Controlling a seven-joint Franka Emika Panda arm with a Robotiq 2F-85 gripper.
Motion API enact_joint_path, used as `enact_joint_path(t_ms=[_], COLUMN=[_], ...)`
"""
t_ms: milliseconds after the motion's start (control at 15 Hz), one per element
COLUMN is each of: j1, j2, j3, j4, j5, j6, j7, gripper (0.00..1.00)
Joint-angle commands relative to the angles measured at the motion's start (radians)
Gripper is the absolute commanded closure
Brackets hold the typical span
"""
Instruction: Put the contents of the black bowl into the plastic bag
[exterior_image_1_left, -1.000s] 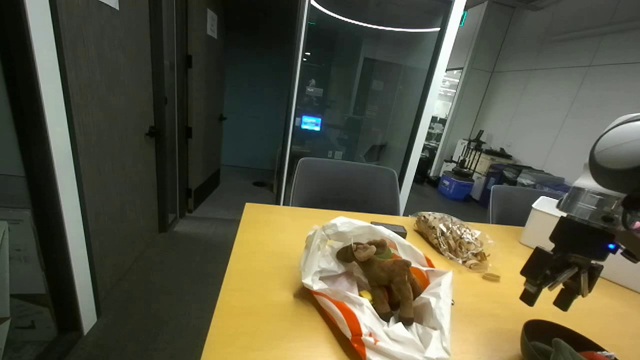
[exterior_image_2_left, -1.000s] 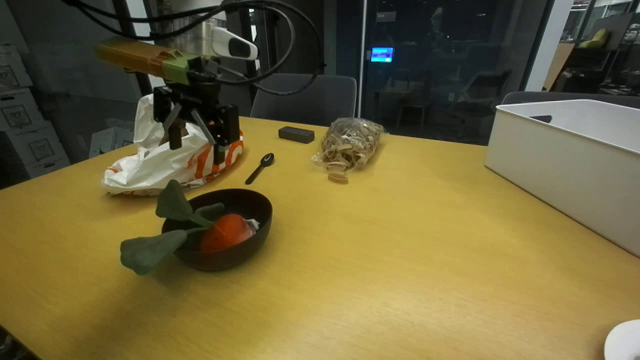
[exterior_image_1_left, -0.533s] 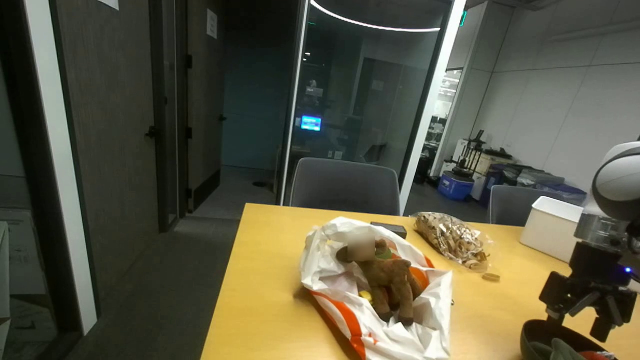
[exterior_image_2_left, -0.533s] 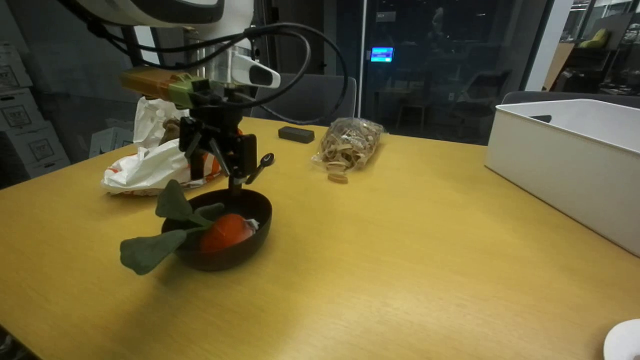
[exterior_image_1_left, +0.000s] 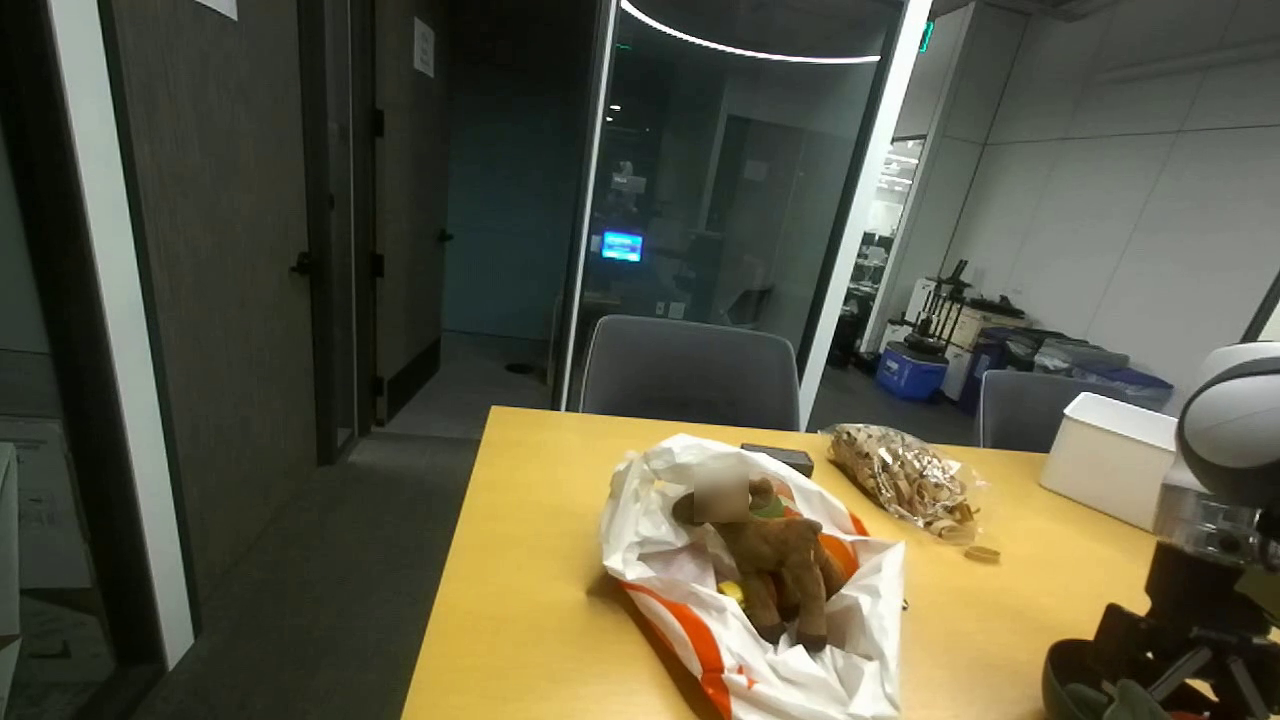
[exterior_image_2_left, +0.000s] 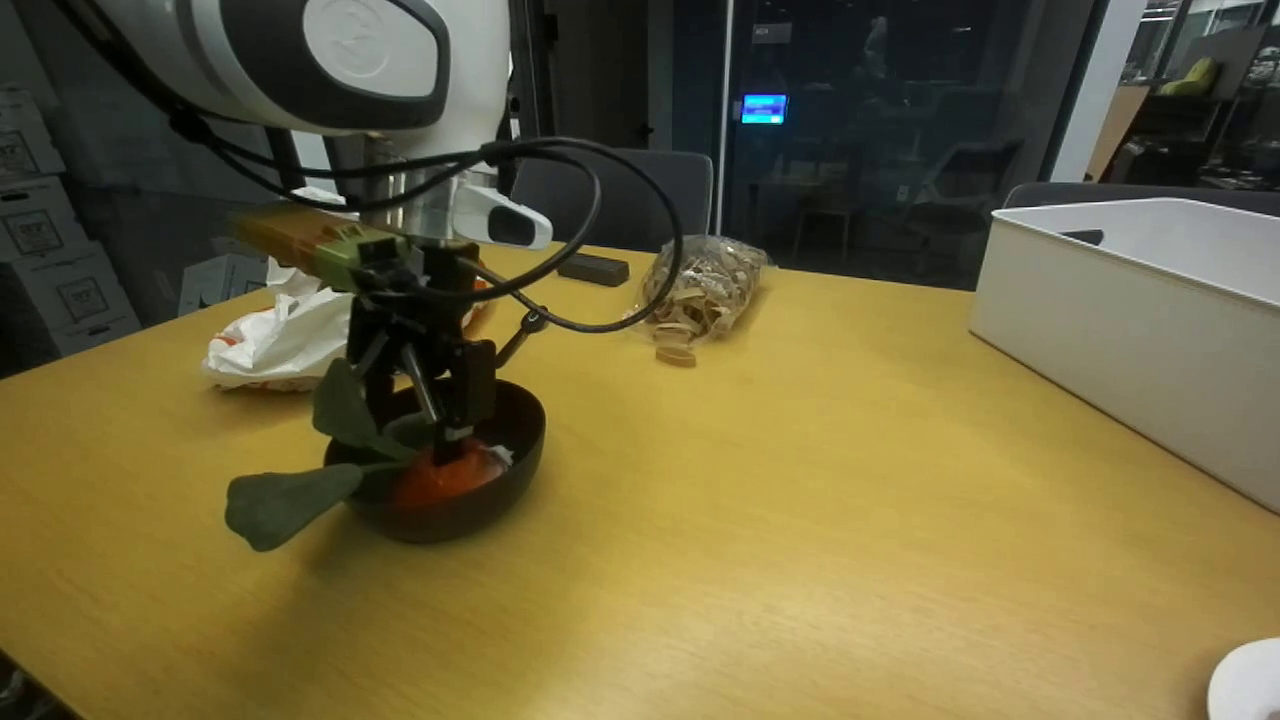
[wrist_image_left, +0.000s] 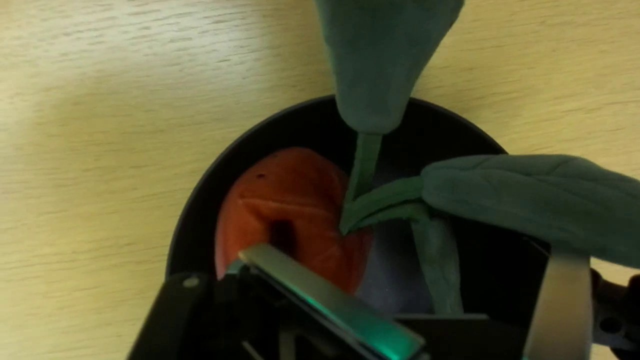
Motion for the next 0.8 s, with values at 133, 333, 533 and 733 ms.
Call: enact_joint_path(t_ms=[133,333,533,733], j1=[-0.006,-0.01,-0.01,-0.012], j2=[-0.014,-0.013,-0.013,-0.019], j3=[0.014,0.016,0.018,0.019], j4=[-0.059,-0.072,-0.078,-0.082], j5=[-0.134,-0.204,-0.249,-0.278], j6=[0.155,0.207,0.233,0.244], j7=[0.104,0.164,0.206,0.238], gripper=[0.0,0.34,0.57,0.79])
